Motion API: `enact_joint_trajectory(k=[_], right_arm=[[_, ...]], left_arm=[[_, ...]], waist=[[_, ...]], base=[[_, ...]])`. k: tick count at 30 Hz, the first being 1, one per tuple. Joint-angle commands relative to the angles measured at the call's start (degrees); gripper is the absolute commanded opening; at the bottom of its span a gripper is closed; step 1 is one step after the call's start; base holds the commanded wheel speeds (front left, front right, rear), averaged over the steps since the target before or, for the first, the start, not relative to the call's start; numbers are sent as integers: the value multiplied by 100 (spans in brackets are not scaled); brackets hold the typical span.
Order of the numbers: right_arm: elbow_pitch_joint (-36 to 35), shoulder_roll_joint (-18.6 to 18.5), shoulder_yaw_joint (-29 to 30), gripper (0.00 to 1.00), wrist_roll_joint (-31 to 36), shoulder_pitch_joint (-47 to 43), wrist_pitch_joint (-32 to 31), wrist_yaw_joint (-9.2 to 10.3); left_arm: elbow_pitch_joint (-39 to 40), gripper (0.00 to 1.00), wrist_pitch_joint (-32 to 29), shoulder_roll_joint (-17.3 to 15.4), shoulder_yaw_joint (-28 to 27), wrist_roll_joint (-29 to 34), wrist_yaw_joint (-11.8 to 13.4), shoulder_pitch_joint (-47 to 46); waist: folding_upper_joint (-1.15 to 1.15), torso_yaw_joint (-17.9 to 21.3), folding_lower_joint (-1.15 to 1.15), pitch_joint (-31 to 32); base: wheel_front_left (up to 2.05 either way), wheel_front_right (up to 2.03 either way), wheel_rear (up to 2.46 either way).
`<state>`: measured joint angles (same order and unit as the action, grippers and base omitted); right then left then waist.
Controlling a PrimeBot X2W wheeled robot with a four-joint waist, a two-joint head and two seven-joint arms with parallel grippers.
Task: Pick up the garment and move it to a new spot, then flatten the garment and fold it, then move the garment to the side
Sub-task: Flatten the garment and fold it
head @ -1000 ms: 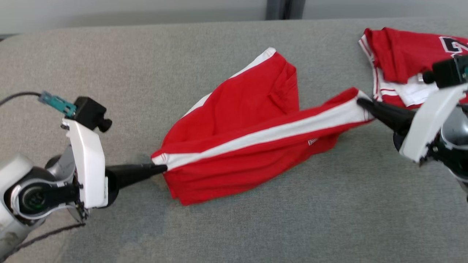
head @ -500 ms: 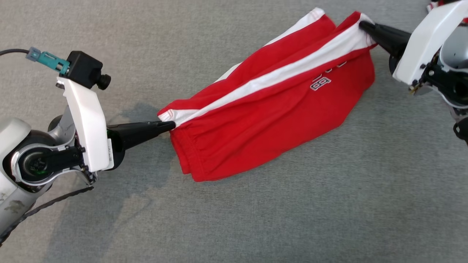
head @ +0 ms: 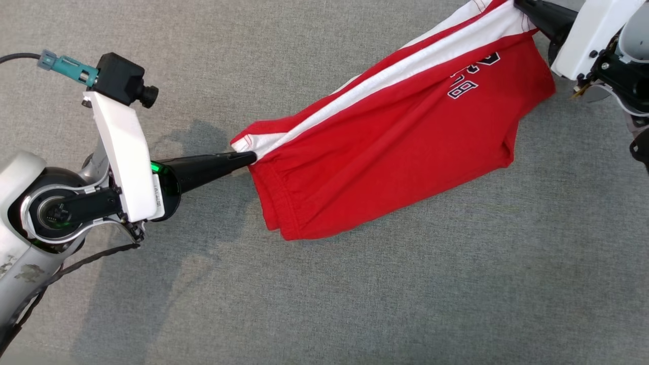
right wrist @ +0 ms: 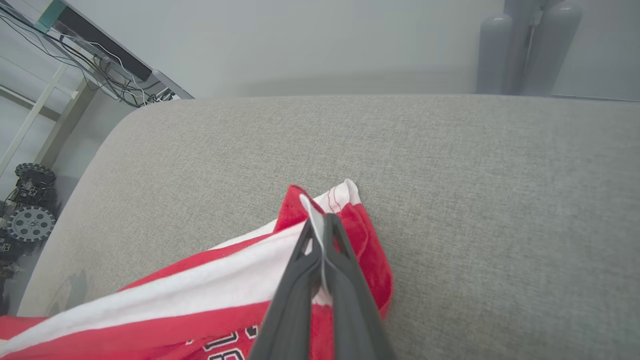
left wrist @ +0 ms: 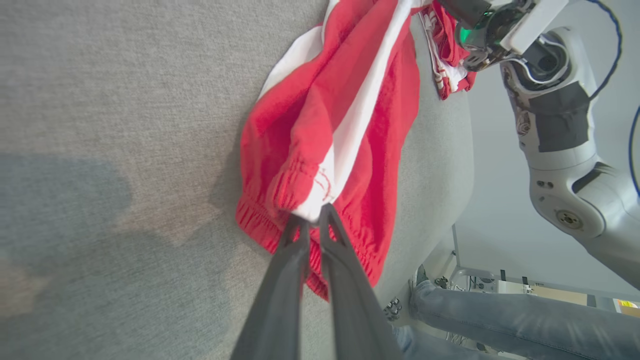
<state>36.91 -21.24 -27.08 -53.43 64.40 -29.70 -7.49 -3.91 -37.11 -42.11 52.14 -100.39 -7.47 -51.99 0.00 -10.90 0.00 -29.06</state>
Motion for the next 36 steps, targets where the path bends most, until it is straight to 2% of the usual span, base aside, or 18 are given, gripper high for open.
enact_joint_trajectory(k=[1, 8, 9, 10, 11, 12, 13, 14, 16, 26, 30, 36], right_arm=[[72, 43, -55, 0, 49, 74, 64, -2], [228, 155, -190, 0, 65, 205, 244, -2], [250, 160, -213, 5, 56, 213, 267, -2], [273, 162, -228, 18, 42, 221, 283, -2], [299, 165, -242, 23, 29, 221, 299, -2], [329, 168, -261, 62, 14, 213, 322, -2], [361, 172, -287, 95, -2, 197, 335, -2], [381, 179, -312, 100, -17, 182, 369, -2], [400, 189, -369, 100, -66, 135, 428, -2], [265, 103, -530, 100, -375, -101, 1011, -2], [199, -126, -631, 100, -462, -303, 1367, -2], [370, -363, -864, 100, -604, -641, 1689, -2]], left_arm=[[-36, 0, -32, 29, -91, 46, -3, 55], [-153, 0, -218, 178, -260, 201, -3, 95], [-169, 0, -246, 201, -283, 227, -3, 99], [-185, 0, -272, 220, -300, 239, -3, 104], [-202, 0, -292, 234, -318, 269, -3, 108], [-223, 0, -307, 243, -338, 295, -3, 113], [-249, 25, -302, 250, -362, 315, -3, 116], [-269, 47, -300, 261, -387, 325, -3, 123], [-309, 100, -339, 280, -416, 355, -4, 194], [-320, 100, -342, 186, -590, 522, -4, 452], [-217, 100, -188, 70, -658, 720, -4, 633], [191, 100, 1000, -77, -662, 1702, -4, 999]], waist=[[0, -5, 0, -29], [0, -28, 0, -156], [0, -32, 0, -168], [0, -35, 0, -174], [0, -37, 0, -175], [0, -36, 0, -168], [0, -34, 0, -149], [0, -29, 0, -123], [0, -12, 0, -55], [0, 80, 0, 366], [0, 92, 0, 658], [0, 66, 0, 1065]], base=[[0, 0, 0], [0, 0, 0], [0, 0, 0], [0, 0, 0], [0, 0, 0], [0, 0, 0], [0, 0, 0], [0, 0, 0], [0, 0, 0], [0, 0, 0], [0, 0, 0], [0, 0, 0]])
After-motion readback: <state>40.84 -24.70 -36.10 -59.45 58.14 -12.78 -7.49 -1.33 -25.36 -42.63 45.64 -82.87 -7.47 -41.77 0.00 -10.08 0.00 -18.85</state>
